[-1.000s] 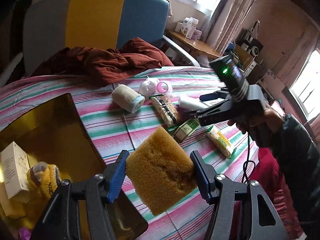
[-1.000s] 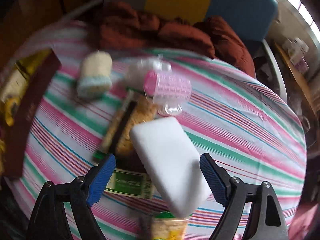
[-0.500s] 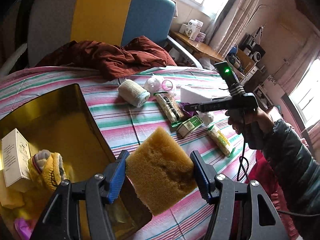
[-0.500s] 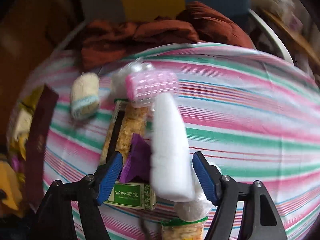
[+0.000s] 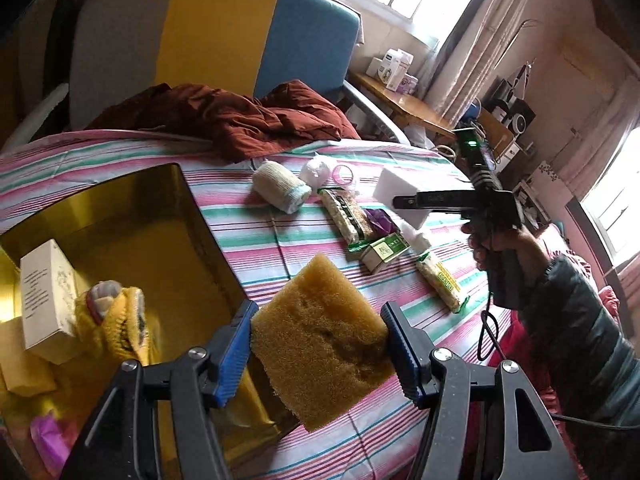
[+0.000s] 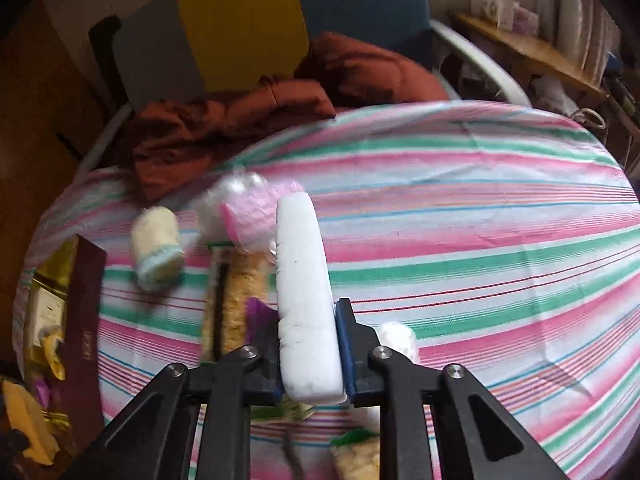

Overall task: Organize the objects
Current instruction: 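Carry the sponge with the left tool into the tray while the right tool places the white block there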

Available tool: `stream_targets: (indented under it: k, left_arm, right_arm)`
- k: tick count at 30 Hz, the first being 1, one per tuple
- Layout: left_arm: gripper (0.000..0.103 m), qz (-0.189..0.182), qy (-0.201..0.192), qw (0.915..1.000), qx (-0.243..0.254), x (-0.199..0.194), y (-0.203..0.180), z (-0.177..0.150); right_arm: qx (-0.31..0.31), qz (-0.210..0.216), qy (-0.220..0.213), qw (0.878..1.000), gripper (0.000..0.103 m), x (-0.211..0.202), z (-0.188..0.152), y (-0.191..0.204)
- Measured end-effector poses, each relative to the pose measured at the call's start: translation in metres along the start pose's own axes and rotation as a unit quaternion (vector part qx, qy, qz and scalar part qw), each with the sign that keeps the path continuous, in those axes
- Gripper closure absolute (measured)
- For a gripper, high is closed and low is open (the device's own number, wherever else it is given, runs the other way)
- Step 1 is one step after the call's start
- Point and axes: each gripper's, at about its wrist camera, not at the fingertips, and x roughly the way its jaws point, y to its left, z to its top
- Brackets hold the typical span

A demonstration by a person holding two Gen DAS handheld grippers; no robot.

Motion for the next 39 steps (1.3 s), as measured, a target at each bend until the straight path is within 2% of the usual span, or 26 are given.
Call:
stream_targets:
  k: [5,9,14,22,25,26,28,33,39]
  left_arm:
    - [0.04,0.011,-0.012,0.9997,-0.018,-0.017,0.018,-0.008]
    - [0.04,0.026,-0.026,0.9986,-0.039,-0.036,0.038,-0.017]
    - [0.04,0.068,-0.056,0.9937,-0.07,-0.07,0.073,-0.031]
    - [0.04,0.121,-0.086,0.981,-0.125,-0.112,0.131,-0.061]
    - [0.039,0.137,-0.086,0.9773,-0.137,-0.115,0.147,-0.07]
    - [0.038,0.14,-0.083,0.9767,-0.139,-0.113,0.152,-0.072]
    - [0.035,0.146,-0.082,0.9746,-0.149,-0.111,0.159,-0.075]
    - [0.024,0.142,-0.082,0.9732,-0.162,-0.107,0.166,-0.082]
    - [0.019,0.15,-0.084,0.9709,-0.167,-0.108,0.165,-0.084]
  right_arm:
    - [-0.017,0.049,-0.041,0.998,0.083,-0.041,-0.005,0.039]
    - [-0.048,0.094,-0.049,0.993,0.083,-0.055,-0.013,0.084]
    - [-0.095,0.142,-0.039,0.985,0.083,-0.05,-0.026,0.165]
    - [-0.12,0.157,-0.014,0.98,0.083,-0.02,-0.037,0.256]
    - [-0.117,0.166,-0.004,0.979,0.078,-0.009,-0.037,0.286]
    - [-0.113,0.183,-0.001,0.977,0.074,-0.006,-0.036,0.296]
    - [-0.109,0.19,-0.003,0.976,0.058,-0.005,-0.035,0.308]
    - [-0.12,0.193,-0.002,0.974,0.056,-0.009,-0.044,0.324]
    - [-0.131,0.167,0.0,0.977,0.055,-0.013,-0.067,0.32]
